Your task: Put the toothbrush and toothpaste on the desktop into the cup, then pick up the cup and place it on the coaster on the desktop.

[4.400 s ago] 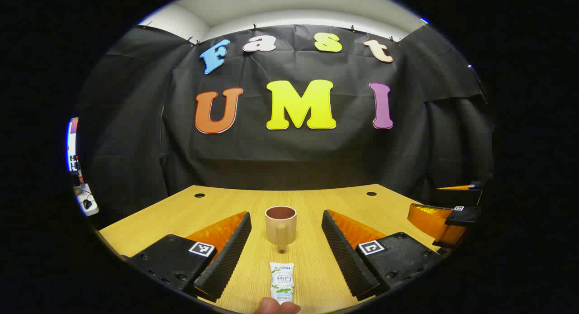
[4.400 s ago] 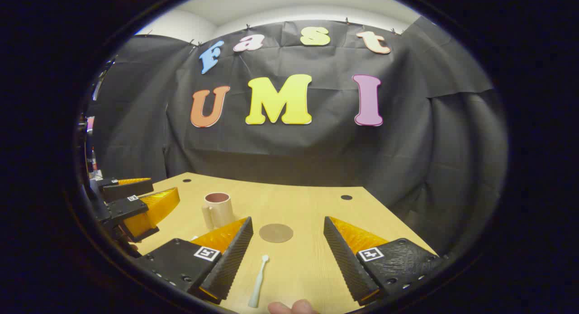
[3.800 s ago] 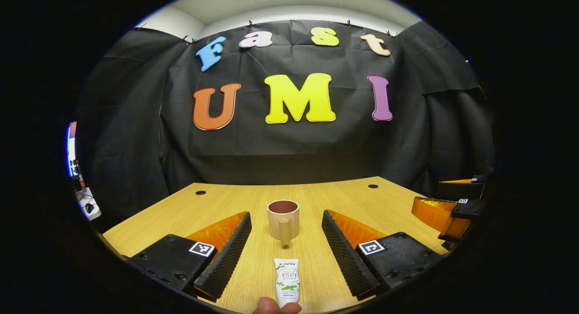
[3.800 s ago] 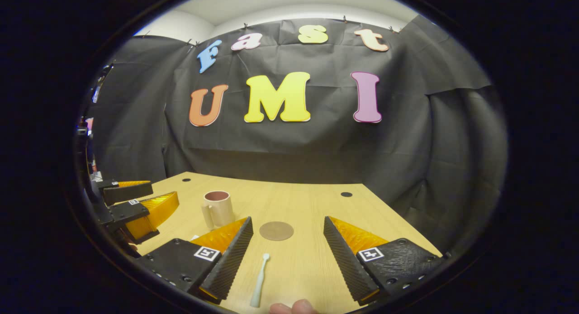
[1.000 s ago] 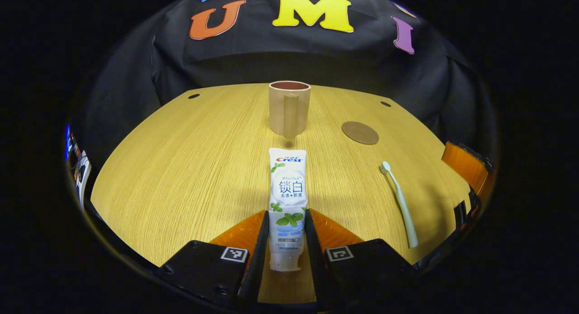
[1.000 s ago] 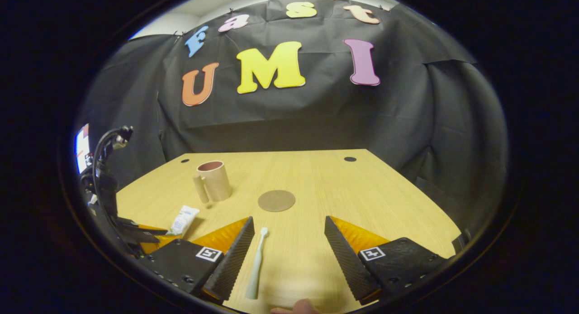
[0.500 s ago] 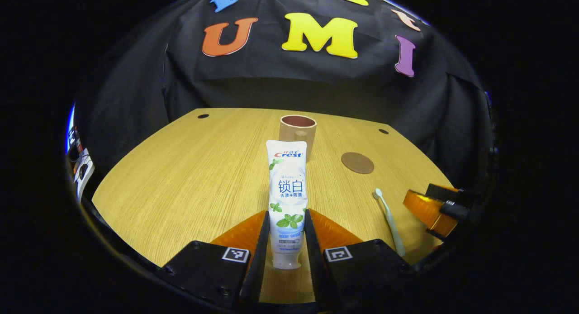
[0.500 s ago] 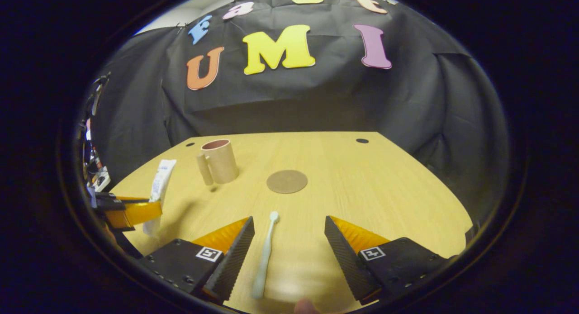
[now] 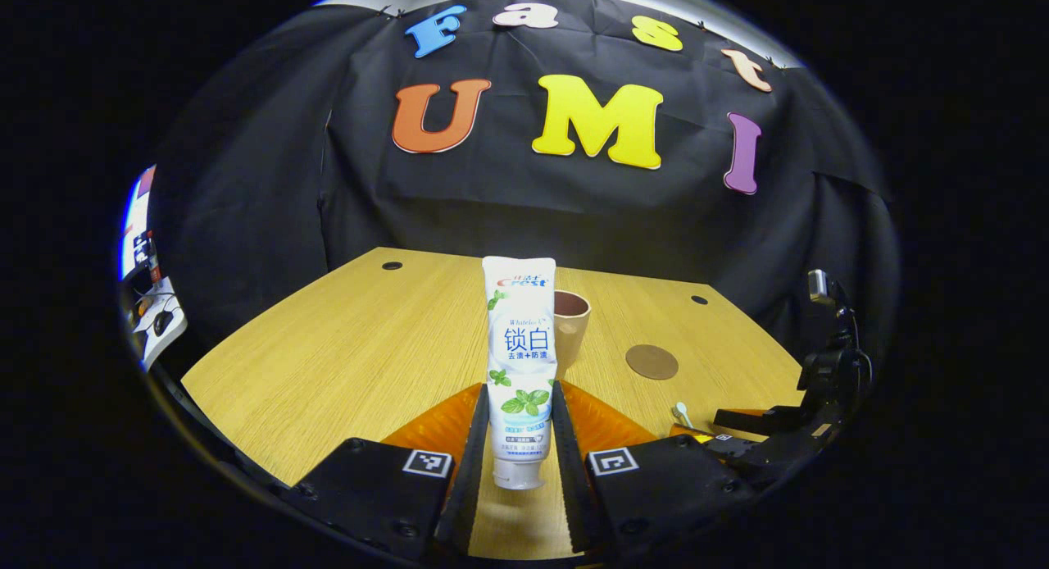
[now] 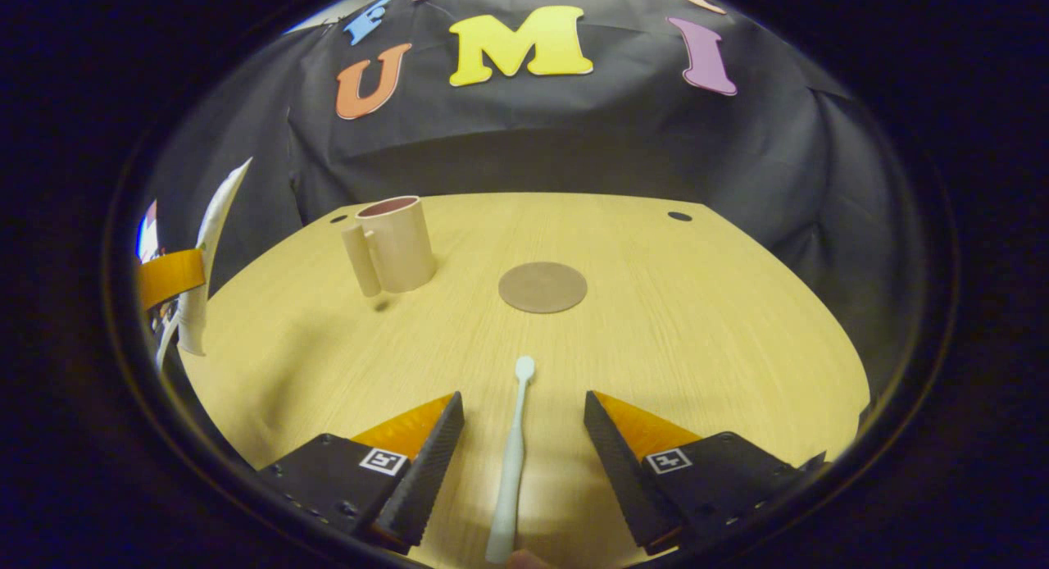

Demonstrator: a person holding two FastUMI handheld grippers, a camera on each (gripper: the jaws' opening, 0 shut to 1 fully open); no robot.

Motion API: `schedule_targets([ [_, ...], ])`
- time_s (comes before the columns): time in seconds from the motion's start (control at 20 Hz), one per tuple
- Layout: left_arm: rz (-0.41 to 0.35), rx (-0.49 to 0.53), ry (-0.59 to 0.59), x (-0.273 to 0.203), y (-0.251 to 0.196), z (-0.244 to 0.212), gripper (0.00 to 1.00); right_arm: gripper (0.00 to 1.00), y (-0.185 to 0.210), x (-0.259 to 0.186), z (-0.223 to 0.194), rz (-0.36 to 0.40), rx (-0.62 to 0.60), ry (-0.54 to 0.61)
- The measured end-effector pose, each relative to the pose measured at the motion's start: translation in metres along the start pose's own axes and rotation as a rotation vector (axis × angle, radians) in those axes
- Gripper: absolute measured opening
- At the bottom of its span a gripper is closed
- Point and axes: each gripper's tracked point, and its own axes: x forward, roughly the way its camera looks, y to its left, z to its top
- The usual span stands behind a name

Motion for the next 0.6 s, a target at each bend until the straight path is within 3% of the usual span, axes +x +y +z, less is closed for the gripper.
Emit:
schedule_targets([
  [0.15, -0.005, -0.003, -0.009, 0.001, 0.004, 0.004, 0.46, 0.69, -0.002, 0.006, -0.001, -0.030, 0.012, 0.012],
  [0.2, -0.007, -0.003, -0.011, 0.001, 0.005, 0.006, 0.46, 0.66, 0.000, 0.007, -0.002, -0.031, 0.028, 0.013],
  [0.25, -0.010, -0.003, -0.014, 0.000, 0.005, 0.007, 0.46, 0.54, 0.001, 0.008, 0.000, -0.033, 0.041, 0.016],
  [0.3, -0.012, -0.004, -0.016, 0.001, 0.006, 0.008, 0.47, 0.50, 0.001, 0.009, -0.002, -0.035, 0.049, 0.016],
  [0.35, -0.014, -0.008, -0.017, 0.002, 0.007, 0.007, 0.51, 0.39, 0.001, 0.009, -0.001, -0.039, 0.052, 0.017],
  [0.45, -0.019, -0.018, -0.024, 0.003, 0.008, 0.011, 0.47, 0.31, 0.000, 0.017, -0.002, -0.041, 0.073, 0.009],
  [0.55, -0.020, -0.023, -0.039, 0.005, 0.009, 0.016, 0.47, 0.07, 0.001, 0.013, -0.002, -0.031, 0.080, 0.013],
  [0.6, -0.020, -0.024, -0.049, 0.006, 0.010, 0.021, 0.47, 0.07, 0.002, 0.018, -0.005, -0.022, 0.092, 0.017],
])
